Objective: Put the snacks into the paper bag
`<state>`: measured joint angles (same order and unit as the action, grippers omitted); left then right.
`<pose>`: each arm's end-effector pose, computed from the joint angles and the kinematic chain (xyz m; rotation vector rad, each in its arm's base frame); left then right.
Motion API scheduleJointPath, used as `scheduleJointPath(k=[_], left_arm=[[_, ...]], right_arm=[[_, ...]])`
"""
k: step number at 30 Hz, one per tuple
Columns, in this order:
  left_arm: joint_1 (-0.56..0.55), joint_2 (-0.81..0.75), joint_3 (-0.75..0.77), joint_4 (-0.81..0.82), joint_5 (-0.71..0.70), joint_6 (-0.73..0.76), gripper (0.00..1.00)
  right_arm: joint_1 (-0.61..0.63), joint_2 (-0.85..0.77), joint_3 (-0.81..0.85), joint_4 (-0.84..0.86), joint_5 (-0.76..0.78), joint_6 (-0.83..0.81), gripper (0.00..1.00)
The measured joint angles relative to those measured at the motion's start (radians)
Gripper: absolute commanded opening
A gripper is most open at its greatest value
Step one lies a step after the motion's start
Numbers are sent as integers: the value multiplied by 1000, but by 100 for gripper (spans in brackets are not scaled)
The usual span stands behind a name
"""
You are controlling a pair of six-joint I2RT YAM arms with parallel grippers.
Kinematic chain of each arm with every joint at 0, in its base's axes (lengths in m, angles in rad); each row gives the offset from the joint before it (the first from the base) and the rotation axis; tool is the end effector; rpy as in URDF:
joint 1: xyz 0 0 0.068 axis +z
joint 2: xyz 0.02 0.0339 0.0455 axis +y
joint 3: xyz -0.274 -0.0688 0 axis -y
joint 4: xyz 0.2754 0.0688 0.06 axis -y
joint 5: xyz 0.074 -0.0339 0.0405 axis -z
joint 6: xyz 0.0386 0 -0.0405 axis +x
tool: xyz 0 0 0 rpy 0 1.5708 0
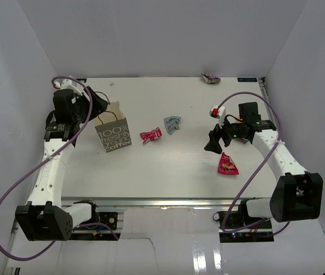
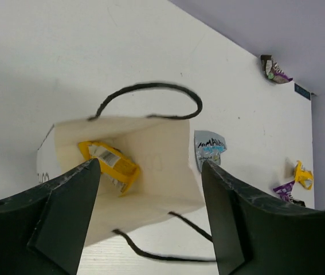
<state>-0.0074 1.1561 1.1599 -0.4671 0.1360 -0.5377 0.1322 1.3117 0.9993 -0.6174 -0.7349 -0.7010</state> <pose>0.2851 -0.0073 0.3752 -0.4564 2.0122 -0.4783 0.2857 0.0641 0.2685 -1.1807 1.9533 0.6256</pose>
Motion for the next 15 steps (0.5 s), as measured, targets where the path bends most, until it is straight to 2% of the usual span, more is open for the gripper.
scheduleJointPath(k=[6, 10, 15], left_arm=[[0, 5, 84, 0, -3, 44, 94], [0, -42, 109, 2, -4, 81, 97], [0, -206, 90, 16, 15, 93, 97]], right_arm=[[100, 161, 51, 109, 56, 248, 100], [225, 290, 134, 197, 230, 497, 100], [323, 447, 288, 288, 429, 720, 100]])
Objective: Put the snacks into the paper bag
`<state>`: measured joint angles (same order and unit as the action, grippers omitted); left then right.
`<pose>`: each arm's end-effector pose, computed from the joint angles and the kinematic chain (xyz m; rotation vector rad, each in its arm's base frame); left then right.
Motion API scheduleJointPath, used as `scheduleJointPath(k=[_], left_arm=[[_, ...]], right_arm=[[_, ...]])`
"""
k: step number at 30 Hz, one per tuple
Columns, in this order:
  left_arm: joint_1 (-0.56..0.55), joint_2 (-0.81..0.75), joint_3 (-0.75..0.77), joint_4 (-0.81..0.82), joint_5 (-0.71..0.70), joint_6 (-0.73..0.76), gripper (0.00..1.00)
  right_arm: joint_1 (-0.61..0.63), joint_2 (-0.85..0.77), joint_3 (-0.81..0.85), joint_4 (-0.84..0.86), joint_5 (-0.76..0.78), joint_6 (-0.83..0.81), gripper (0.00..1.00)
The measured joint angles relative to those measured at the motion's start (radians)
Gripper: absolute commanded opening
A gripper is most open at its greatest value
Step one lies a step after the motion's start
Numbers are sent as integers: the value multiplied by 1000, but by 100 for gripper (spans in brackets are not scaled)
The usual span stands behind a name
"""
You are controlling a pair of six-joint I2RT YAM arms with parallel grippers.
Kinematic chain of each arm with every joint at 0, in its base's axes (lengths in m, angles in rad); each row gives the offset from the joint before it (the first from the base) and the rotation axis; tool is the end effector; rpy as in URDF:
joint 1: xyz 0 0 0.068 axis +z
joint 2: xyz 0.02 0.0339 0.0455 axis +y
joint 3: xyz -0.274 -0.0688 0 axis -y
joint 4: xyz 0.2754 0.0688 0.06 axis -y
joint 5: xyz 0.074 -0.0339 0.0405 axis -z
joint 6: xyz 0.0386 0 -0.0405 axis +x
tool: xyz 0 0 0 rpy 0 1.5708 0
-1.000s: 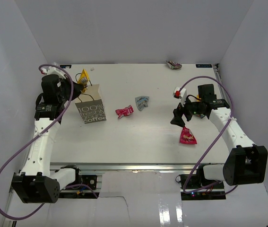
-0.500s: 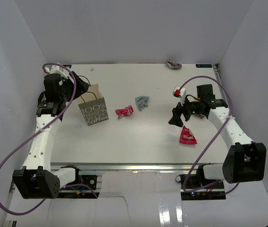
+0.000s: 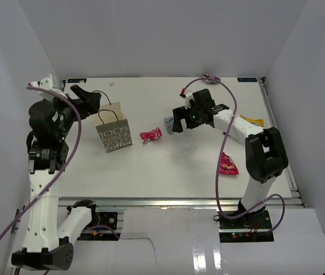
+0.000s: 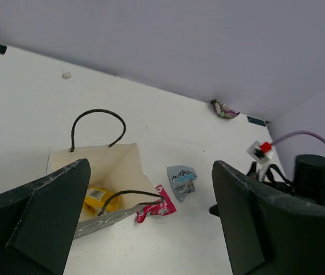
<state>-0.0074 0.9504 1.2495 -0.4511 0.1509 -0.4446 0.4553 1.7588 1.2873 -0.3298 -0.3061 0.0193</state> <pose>0.2170 -0.0074 0.4579 -0.2670 1.7227 -0.4628 0.3729 0.1955 0.2314 -0.6652 2.3099 0.5881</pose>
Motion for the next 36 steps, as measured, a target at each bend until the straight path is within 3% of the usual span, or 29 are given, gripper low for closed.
scheduleJointPath(k=[6, 8, 12, 16, 25, 29, 36], left_arm=[[0, -253, -127, 12, 27, -25, 98], [0, -311, -159, 0, 27, -37, 98], [0, -351, -175, -43, 26, -56, 98], [0, -370, -181, -85, 21, -69, 98], [0, -374, -196, -113, 20, -89, 98], [0, -349, -211, -101, 31, -95, 98], [0, -360, -250, -96, 42, -100, 98]], right_arm=[[2, 178, 146, 71, 162, 154, 100], [-3, 249, 195, 76, 188, 191, 94], [-3, 391, 302, 64, 200, 252, 91], [4, 407, 336, 72, 195, 282, 84], [14, 413, 317, 63, 187, 306, 59], [14, 417, 317, 64, 176, 295, 41], [-11, 417, 317, 75, 86, 139, 26]])
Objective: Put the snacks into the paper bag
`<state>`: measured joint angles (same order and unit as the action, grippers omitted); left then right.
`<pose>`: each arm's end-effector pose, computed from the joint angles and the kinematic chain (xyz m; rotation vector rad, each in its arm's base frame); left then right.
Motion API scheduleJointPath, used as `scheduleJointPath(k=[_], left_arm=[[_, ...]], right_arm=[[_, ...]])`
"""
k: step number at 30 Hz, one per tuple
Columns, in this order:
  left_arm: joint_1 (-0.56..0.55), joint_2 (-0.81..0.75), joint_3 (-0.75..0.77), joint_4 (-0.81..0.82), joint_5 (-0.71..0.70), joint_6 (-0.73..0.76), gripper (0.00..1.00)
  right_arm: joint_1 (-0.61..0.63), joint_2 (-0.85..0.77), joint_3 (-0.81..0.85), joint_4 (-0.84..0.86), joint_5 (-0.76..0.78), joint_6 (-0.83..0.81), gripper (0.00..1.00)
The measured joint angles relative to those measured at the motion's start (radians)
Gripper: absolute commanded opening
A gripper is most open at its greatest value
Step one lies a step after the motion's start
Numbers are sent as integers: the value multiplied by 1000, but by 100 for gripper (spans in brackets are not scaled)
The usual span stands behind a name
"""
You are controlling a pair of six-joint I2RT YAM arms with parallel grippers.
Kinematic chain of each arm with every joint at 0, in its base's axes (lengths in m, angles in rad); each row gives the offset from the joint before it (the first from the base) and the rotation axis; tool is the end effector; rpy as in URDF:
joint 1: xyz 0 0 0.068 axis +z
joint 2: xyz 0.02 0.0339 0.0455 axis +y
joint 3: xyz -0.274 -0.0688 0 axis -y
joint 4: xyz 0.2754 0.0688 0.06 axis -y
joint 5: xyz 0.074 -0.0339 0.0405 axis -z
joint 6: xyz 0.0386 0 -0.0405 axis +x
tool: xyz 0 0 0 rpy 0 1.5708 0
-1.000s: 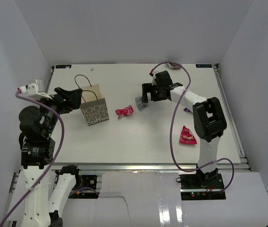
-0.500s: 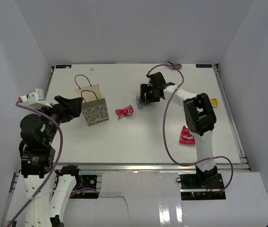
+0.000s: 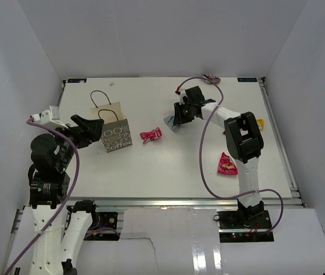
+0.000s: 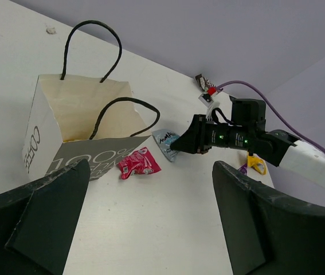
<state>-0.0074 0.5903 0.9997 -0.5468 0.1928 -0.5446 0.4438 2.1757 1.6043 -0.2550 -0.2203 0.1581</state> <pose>0.1319 -0.0084 0.4154 -0.3192 1.7098 -0.5727 0.4620 0.2290 0.1583 -0.4516 2.3999 0.5400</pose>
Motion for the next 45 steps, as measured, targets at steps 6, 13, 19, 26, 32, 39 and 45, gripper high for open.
scheduleJointPath(k=[6, 13, 19, 26, 32, 39, 45], left_arm=[[0, -32, -18, 18, 8, -5, 98], [0, -41, -31, 60, 28, -3, 98], [0, -41, -31, 84, 49, -1, 98], [0, -84, -61, 90, 61, -2, 98], [0, -117, -63, 92, 78, -1, 98], [0, -114, -63, 92, 127, 4, 98], [0, -93, -63, 109, 197, 1, 98]], right_arm=[[-75, -10, 4, 1, -287, -265, 23], [-30, -117, 122, -57, -497, -550, 24], [172, -182, 370, -29, -486, -690, 22], [343, -151, 514, 59, -353, -740, 22], [377, -78, 540, 85, -281, -753, 23], [418, -55, 525, 90, -252, -748, 25], [444, -56, 498, 121, -249, -723, 38]])
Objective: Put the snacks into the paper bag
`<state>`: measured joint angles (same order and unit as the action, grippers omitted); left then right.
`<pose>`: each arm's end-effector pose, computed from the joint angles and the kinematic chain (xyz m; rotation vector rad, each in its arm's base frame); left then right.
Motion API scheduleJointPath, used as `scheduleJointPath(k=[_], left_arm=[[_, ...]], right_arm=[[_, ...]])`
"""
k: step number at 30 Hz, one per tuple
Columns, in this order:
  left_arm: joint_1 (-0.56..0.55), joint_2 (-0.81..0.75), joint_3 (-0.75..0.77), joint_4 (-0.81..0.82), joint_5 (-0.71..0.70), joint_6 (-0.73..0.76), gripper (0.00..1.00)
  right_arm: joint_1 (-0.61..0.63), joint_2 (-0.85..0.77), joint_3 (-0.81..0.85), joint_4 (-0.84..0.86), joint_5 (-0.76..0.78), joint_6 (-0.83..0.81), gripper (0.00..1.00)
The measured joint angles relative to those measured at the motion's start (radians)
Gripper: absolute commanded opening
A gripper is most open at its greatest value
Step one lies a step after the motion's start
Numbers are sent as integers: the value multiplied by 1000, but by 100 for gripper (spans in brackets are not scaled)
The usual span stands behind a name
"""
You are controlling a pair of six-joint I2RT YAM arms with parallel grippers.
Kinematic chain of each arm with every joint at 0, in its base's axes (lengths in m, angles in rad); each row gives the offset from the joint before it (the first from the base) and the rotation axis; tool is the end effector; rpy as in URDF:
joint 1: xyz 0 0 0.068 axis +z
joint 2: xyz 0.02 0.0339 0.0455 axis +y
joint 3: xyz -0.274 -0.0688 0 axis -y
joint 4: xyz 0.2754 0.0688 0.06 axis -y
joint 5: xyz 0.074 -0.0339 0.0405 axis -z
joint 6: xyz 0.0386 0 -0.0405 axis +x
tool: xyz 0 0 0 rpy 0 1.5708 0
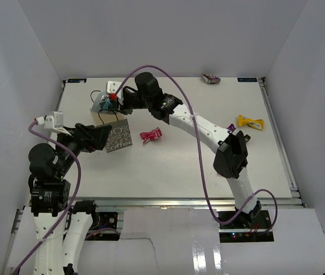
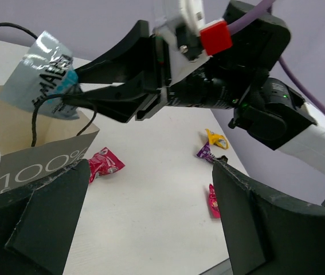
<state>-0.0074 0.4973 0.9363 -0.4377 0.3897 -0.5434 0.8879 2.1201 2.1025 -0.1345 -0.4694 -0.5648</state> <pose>0.1126 -0.0155 0.4157 -0.1178 1.6136 -0.7336 0.3314 0.4351 0.3859 -1.4006 1.0472 0.6408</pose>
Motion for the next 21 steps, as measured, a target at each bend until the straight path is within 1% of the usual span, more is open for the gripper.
scheduleJointPath(k=[1, 3, 4, 6, 7, 10, 13, 15, 17, 19, 21], left_arm=[[0, 5, -2, 8, 14, -3, 98], [0, 18, -11, 28, 48, -12, 98], [0, 26, -14, 33, 62, -17, 98], [0, 51, -17, 51, 99, -31, 95], [0, 66, -18, 62, 117, -39, 94], [0, 127, -18, 90, 177, -57, 93], [0, 190, -17, 106, 219, -67, 93], [0, 238, -13, 109, 241, -67, 92], [-7, 284, 5, 110, 257, -66, 92], [-55, 350, 42, 114, 253, -59, 92], [-170, 431, 92, 126, 222, -42, 92]], right_arm=[[0, 0, -15, 5, 1, 4, 44], [-1, 0, -48, 9, 10, 14, 50], [-2, 0, -63, 8, 17, 17, 55], [-6, 0, -83, 7, 29, 28, 62], [-10, 0, -87, 6, 33, 39, 69], [-28, -3, -88, 6, 30, 84, 79], [-79, -22, -90, -3, -7, 147, 82], [-143, -68, -121, -14, -60, 193, 85], [-212, -132, -173, -41, -123, 200, 87], [-285, -210, -244, -76, -204, 183, 89], [-377, -307, -349, -129, -319, 131, 89]])
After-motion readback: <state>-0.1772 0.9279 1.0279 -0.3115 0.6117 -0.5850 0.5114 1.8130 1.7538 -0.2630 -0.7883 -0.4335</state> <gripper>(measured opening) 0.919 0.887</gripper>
